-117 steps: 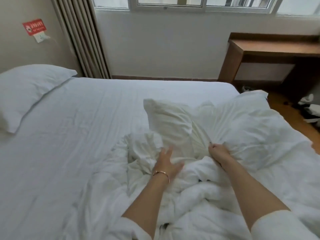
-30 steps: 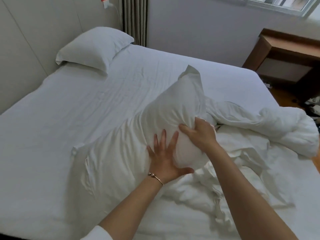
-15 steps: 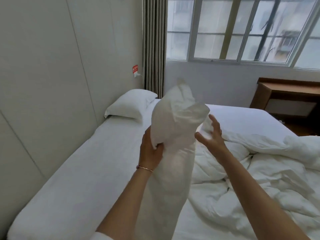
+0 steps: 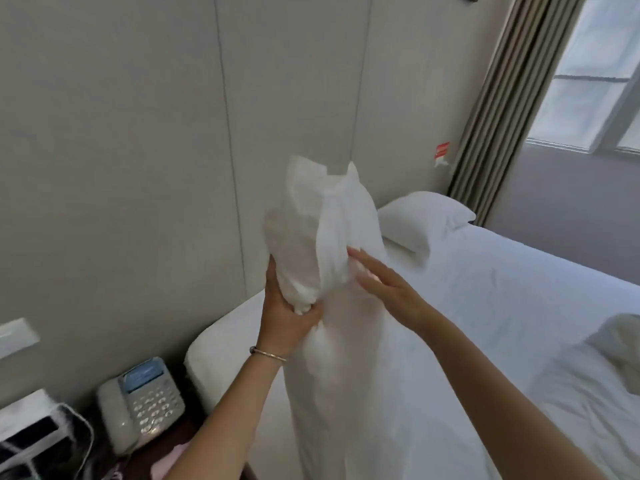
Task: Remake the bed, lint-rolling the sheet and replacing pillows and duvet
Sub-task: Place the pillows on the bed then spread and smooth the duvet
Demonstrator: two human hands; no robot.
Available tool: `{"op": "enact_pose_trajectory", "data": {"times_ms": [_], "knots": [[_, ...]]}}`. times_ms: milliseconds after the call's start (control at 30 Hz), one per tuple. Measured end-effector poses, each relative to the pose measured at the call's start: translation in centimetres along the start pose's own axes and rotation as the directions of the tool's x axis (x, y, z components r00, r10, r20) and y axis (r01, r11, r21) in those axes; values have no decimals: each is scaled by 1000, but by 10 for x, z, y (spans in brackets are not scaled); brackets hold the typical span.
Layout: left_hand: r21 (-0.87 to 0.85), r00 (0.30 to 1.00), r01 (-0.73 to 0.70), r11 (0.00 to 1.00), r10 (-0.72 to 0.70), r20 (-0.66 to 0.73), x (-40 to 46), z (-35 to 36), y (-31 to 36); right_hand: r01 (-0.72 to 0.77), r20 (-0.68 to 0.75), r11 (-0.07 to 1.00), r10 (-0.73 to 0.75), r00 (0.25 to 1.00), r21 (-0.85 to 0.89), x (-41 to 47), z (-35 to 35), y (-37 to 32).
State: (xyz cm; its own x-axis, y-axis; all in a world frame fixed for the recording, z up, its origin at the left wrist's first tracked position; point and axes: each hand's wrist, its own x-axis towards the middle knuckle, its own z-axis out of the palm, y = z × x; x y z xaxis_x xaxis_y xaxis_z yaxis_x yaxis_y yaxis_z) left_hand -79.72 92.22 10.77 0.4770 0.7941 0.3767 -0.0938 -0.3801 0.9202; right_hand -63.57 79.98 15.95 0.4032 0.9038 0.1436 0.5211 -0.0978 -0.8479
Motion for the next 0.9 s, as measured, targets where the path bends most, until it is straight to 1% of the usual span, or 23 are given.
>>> {"op": "enact_pose_trajectory", "data": {"times_ms": [33,67,100,133,167,233,267,333,400,433,467,500,533,567,633,700,800,867,900], "knots": [[13,999,29,1000,-28,-15,4,-12,-8,-5,0,998,5,1000,70,12,-1,7],[30,998,52,998,-51,-30,8,-25,-13,-8,-46,991,15,999,136,24,-2,15],[47,997,68,997,-66,-44,10,-36,-17,-28,-106,986,46,993,162,37,-3,25],[61,995,86,994,-83,-63,11,-46,-22,-80,-139,984,103,985,162,52,-3,38],[71,991,109,991,-103,-87,11,-55,-26,-162,-113,974,181,977,159,66,-2,49],[85,975,162,983,-146,-167,9,-70,-35,-341,36,929,339,940,147,96,1,77],[92,962,197,976,-174,-212,7,-77,-42,-398,122,908,384,915,132,112,5,91],[122,938,256,959,-216,-272,0,-88,-53,-452,269,883,407,873,130,140,16,112],[139,896,341,930,-278,-345,-6,-97,-62,-476,412,870,389,824,130,166,38,126],[139,877,374,917,-300,-376,-8,-101,-66,-480,507,863,348,789,154,174,52,127],[152,860,398,905,-311,-404,-10,-105,-71,-480,598,852,276,752,210,182,65,129],[171,849,410,896,-306,-431,-11,-106,-72,-469,658,847,208,724,249,187,77,130],[173,832,431,885,-317,-455,-12,-109,-75,-464,681,846,178,711,263,190,88,132],[174,818,443,880,-317,-480,-12,-112,-77,-446,673,856,169,720,263,189,95,134],[210,797,464,861,-302,-523,-15,-114,-81,-374,607,887,144,781,272,185,107,146],[239,772,498,834,-300,-560,-18,-113,-83,-265,523,942,124,843,204,172,108,145],[256,735,528,810,-285,-615,-12,-105,-83,-143,423,984,86,902,105,161,97,135],[242,733,539,807,-308,-606,8,-103,-86,-105,335,993,79,939,58,159,81,126],[246,744,533,810,-310,-592,22,-101,-85,-101,284,994,84,955,44,159,70,122]]}}
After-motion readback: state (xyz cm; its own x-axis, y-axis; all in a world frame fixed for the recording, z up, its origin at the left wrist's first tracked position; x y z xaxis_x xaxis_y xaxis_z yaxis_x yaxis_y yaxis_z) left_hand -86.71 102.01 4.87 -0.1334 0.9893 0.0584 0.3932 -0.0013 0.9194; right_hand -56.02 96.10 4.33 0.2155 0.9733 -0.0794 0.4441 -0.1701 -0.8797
